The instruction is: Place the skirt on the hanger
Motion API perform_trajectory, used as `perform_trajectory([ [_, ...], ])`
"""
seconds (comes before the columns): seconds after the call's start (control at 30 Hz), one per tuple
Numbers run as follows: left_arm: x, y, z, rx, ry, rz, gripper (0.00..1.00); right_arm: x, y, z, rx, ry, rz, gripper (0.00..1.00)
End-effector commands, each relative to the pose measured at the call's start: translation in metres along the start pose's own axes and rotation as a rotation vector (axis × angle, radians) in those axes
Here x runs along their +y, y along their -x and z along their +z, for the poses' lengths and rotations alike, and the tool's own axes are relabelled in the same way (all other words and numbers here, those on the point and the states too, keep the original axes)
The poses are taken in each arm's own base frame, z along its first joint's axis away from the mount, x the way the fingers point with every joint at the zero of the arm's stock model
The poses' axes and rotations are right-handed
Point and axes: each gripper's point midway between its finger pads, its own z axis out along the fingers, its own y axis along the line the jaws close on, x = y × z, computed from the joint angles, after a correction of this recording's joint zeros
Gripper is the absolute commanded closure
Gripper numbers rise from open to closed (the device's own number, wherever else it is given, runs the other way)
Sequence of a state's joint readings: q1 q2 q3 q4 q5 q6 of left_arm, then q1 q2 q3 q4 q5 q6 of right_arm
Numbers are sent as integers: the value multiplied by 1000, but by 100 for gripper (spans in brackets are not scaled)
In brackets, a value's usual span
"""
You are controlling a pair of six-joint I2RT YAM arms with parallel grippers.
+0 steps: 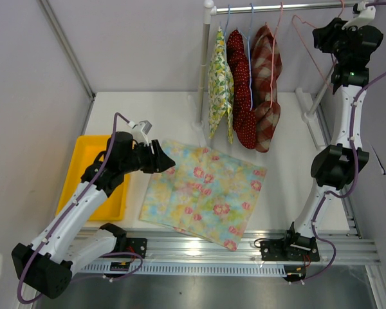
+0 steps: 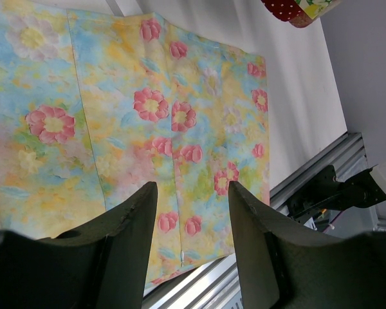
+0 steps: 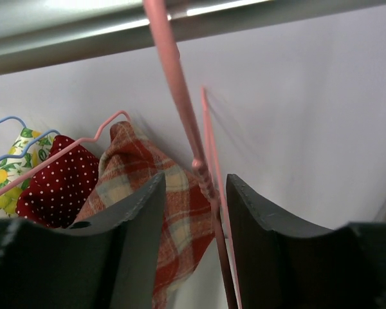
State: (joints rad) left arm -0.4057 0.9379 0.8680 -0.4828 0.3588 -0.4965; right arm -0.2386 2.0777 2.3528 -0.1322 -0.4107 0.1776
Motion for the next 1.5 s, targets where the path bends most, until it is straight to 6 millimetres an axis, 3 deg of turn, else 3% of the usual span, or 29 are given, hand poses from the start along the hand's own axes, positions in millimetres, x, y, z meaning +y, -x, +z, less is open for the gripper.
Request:
perform_trajectory([
  [0.0,-6,7,-3,-30,-15,23,47,13,41,-8,-104,9,-56,53],
  [0.17,-6,8,-3,-30,-15,20,47,15,50,-10,-127,1,-66,64],
  [0.3,-6,8,-3,-32,-16,17,47,14,59,-13,-146,-20,-71,82],
  [0.5,-7,8,-5,-35,-16,17,47,17,73,-19,-175,-30,-83,100],
  [0.9,-8,9,-7,-45,-16,20,47,40,115,-43,-233,-61,-132,100],
  [1.0,-9,10,-6,-43,-22,20,48,38,99,-48,-172,-115,-129,100],
  [1.03,-9,10,-6,-42,-25,20,47,39,106,-59,-181,-145,-137,100],
  [1.07,-11,11,-6,-43,-31,22,48,35,86,-58,-136,-163,-124,100],
  [1.1,-12,12,-7,-44,-35,25,47,34,82,-62,-127,-172,-116,100],
  [1.13,-12,12,-7,-42,-37,29,47,40,93,-76,-151,-181,-116,100],
  [1.17,-12,11,-6,-38,-36,31,47,39,89,-80,-143,-193,-104,100],
  [1.2,-13,12,-7,-40,-37,33,47,35,72,-82,-107,-206,-86,100],
  [1.27,-13,12,-9,-42,-36,40,48,39,75,-97,-101,-221,-74,100],
  [1.33,-15,14,-11,-51,-41,48,47,37,60,-107,-56,-248,-55,100],
  [1.37,-16,14,-12,-52,-44,51,47,36,59,-114,-51,-267,-47,100],
  [1.4,-16,14,-12,-53,-44,52,47,44,75,-131,-84,-269,-38,100],
  [1.43,-15,13,-12,-49,-43,54,47,42,63,-139,-58,-283,-23,100],
  [1.47,-17,15,-13,-52,-48,61,47,53,79,-161,-89,-281,-20,100],
])
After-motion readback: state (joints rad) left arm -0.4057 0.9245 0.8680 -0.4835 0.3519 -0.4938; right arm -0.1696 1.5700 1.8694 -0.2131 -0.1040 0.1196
